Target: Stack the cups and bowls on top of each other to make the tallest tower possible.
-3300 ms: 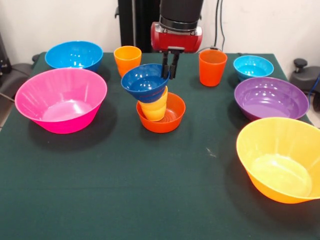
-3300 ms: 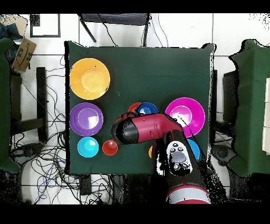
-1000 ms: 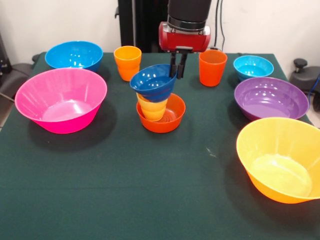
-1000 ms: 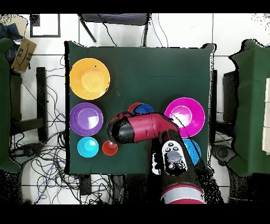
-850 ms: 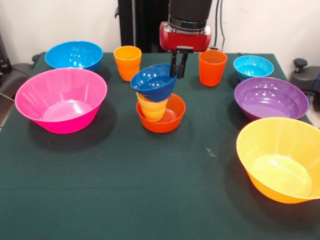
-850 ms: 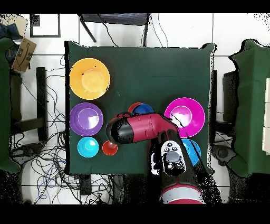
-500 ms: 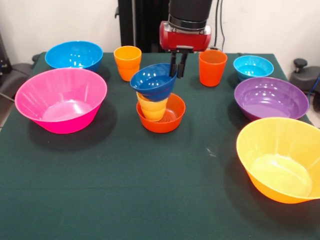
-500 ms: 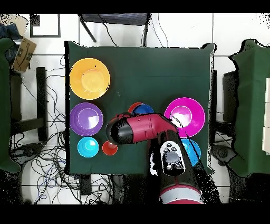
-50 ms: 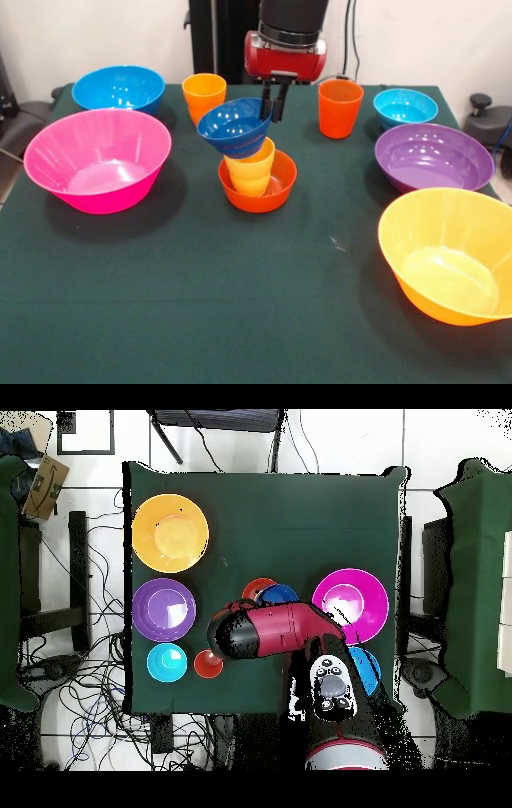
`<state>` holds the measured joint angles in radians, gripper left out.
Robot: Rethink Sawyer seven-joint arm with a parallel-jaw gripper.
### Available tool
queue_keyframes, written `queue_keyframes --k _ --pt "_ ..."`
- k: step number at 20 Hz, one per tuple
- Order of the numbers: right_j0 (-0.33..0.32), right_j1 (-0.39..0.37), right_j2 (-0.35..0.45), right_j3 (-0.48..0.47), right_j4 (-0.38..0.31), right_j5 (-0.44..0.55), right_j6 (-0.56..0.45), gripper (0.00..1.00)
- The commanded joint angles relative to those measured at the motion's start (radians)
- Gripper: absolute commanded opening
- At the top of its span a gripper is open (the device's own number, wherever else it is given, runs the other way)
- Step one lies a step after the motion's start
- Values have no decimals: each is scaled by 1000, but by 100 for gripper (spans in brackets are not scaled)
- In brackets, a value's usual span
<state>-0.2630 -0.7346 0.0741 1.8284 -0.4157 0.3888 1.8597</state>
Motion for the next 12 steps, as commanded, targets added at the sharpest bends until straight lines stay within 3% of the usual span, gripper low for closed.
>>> queue_keyframes --k 1,12 --pt "-17 45 31 45 -8 -13 71 0" --pt "-17 68 82 42 15 -16 63 0"
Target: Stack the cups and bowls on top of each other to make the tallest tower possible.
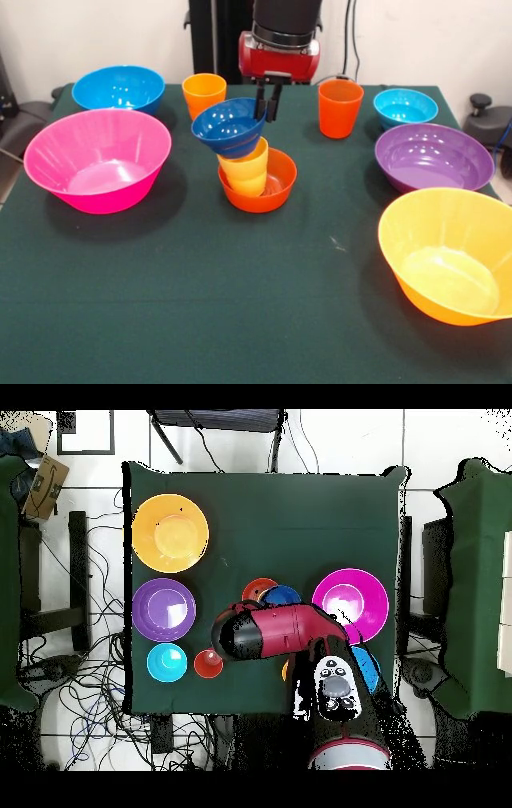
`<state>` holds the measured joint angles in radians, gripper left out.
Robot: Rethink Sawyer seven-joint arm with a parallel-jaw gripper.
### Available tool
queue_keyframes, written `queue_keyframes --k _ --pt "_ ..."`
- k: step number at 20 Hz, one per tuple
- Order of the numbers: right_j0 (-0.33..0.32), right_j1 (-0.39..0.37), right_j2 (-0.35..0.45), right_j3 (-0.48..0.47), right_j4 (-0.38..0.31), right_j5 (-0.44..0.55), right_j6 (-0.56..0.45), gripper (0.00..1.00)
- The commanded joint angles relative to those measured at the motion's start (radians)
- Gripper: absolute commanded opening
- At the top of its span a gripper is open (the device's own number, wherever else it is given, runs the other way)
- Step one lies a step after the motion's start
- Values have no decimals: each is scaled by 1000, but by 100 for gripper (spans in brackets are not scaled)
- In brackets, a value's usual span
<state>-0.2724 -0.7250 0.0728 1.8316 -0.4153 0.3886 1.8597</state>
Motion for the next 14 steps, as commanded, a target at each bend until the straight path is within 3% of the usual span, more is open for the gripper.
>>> queue_keyframes --k 1,14 --pt "-5 58 86 39 16 -16 64 0" --pt "33 56 89 58 31 -27 95 0"
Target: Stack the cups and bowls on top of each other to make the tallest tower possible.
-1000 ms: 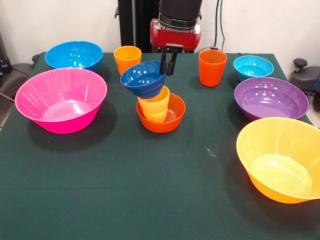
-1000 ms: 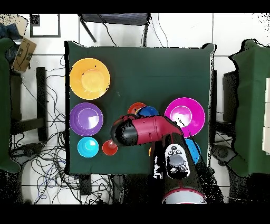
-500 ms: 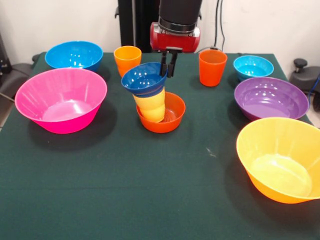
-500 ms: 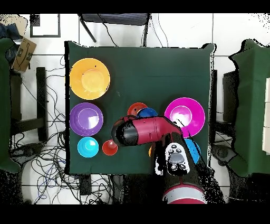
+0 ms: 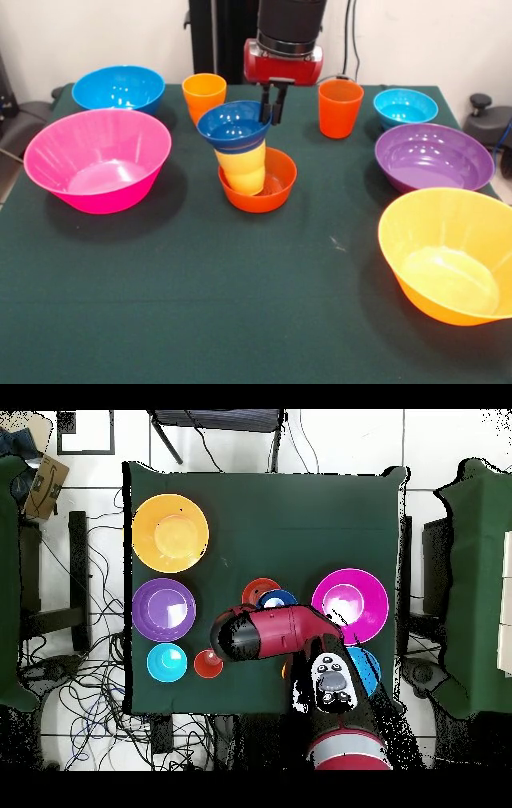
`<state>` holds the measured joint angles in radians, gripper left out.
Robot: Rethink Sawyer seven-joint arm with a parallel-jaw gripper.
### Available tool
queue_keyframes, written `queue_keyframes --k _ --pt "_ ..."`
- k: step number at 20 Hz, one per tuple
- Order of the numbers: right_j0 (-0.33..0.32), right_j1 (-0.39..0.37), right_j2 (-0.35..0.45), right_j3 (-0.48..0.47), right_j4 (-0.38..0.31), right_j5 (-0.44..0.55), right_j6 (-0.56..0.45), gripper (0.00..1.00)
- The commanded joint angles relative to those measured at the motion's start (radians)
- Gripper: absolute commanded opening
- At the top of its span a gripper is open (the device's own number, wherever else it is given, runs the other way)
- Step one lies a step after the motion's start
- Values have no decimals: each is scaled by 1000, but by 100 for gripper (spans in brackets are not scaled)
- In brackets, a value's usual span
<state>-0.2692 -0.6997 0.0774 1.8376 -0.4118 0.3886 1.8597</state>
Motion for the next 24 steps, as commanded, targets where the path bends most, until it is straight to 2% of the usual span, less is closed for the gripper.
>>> queue_keyframes --k 1,7,12,18,24 --pt "33 32 85 50 28 -36 100 0" --pt "62 35 84 20 36 -77 126 0" --pt "80 36 76 0 49 -57 126 0" --pt "122 41 19 -20 28 -79 145 0" --pt "129 46 -14 -37 16 -86 135 0"
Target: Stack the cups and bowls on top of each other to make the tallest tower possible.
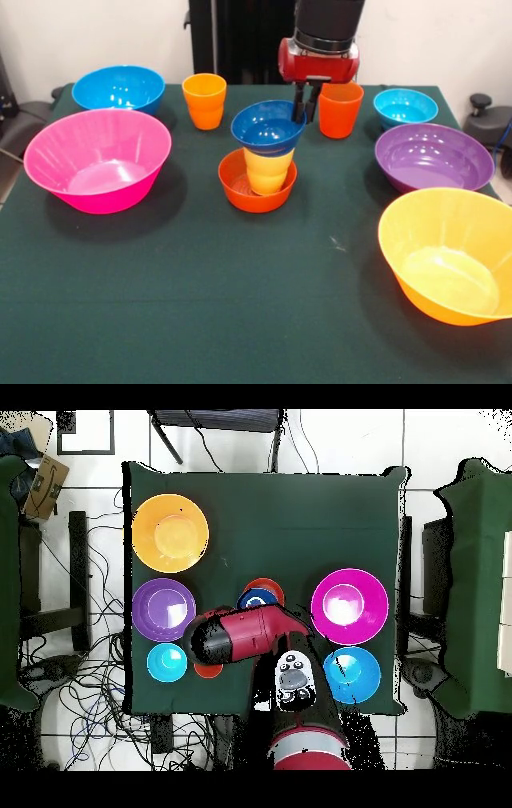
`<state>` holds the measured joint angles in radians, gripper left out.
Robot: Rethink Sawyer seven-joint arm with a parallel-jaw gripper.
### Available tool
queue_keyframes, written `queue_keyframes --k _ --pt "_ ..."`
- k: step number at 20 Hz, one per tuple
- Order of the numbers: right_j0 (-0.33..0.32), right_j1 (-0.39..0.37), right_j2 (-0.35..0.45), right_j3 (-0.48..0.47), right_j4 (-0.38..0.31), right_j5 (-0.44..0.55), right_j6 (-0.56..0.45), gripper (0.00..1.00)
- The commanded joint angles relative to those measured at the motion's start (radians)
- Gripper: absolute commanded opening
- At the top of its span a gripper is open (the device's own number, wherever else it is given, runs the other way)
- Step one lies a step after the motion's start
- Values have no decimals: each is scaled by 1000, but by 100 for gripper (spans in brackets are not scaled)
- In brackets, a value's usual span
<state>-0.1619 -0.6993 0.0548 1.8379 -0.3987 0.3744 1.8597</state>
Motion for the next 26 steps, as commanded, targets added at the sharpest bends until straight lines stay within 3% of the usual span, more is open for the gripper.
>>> queue_keyframes --k 1,16,17,26 --pt "23 46 2 -42 -2 -74 133 0" --pt "49 62 -47 -67 -1 -126 121 0" --pt "46 63 -45 -64 2 -133 117 100" --pt "30 44 -22 -44 31 -79 107 100"
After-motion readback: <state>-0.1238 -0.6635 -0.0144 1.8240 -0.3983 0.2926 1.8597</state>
